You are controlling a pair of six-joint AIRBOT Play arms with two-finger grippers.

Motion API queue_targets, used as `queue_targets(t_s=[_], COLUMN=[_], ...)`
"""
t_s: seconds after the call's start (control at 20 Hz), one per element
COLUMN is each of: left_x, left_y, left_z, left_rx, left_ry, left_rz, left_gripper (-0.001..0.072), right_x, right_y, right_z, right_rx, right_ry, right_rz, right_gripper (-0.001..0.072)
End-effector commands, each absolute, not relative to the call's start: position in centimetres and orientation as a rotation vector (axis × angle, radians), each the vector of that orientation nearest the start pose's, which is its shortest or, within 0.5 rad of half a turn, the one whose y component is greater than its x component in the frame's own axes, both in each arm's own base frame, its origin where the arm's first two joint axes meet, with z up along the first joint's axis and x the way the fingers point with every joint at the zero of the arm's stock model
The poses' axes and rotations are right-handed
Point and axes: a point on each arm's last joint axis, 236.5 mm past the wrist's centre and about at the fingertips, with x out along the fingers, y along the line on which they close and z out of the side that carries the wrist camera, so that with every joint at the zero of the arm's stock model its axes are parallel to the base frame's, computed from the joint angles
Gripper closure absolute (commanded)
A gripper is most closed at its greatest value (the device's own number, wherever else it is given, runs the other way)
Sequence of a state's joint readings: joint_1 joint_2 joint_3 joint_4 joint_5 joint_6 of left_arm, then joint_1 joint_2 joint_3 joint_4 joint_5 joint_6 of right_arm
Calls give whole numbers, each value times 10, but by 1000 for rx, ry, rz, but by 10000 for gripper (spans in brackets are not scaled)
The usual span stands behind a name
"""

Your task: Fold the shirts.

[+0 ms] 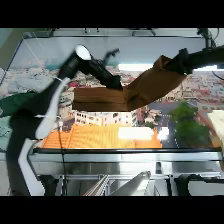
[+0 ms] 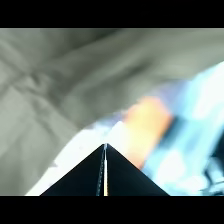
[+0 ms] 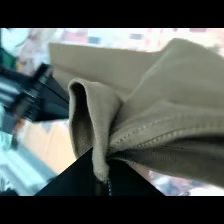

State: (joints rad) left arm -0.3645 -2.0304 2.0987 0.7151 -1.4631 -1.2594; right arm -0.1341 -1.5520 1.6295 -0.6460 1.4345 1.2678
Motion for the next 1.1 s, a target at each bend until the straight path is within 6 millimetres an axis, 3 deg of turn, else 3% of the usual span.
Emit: queue_targets(t_s=[0.0, 0.05, 0.15, 0.3, 0.4, 0.55, 0.6, 0.65, 0.7, 0.75, 0.8, 1.05], left_x=[423, 428, 438, 449, 449, 437, 433, 430, 426, 423, 419, 400], left_y=[-315, -287, -228, -152, -124, -115, -116, -118, -121, -124, -130, -152], left_z=[185, 210, 230, 217, 200, 188, 188, 189, 188, 185, 182, 175], left_rx=[-404, -477, -571, -673, -761, -941, -999, -1044, -1076, -1094, -1089, -1088], left_ry=[982, 911, 843, 830, 835, 827, 818, 804, 795, 806, 816, 869], left_rz=[-1344, -1348, -1293, -1142, -1083, -1117, -1146, -1173, -1199, -1211, -1228, -1302], left_gripper=[693, 692, 692, 693, 693, 693, 693, 694, 694, 695, 695, 694], right_x=[448, 450, 452, 439, 434, 421, 405, 392, 382, 377, 379, 418], right_y=[192, 210, 255, 352, 417, 490, 506, 514, 515, 506, 488, 359], right_z=[145, 131, 100, 59, 25, -8, -14, -13, -9, -6, -1, 31], right_rx=[480, 418, 308, 260, 238, 188, 217, 244, 255, 253, 246, 322], right_ry=[1054, 1063, 1085, 1145, 1177, 1171, 1188, 1199, 1200, 1225, 1259, 1409], right_rz=[743, 693, 611, 682, 741, 885, 968, 1043, 1109, 1130, 1129, 1018], right_gripper=[690, 690, 690, 691, 691, 663, 310, 138, 184, 368, 479, 485])
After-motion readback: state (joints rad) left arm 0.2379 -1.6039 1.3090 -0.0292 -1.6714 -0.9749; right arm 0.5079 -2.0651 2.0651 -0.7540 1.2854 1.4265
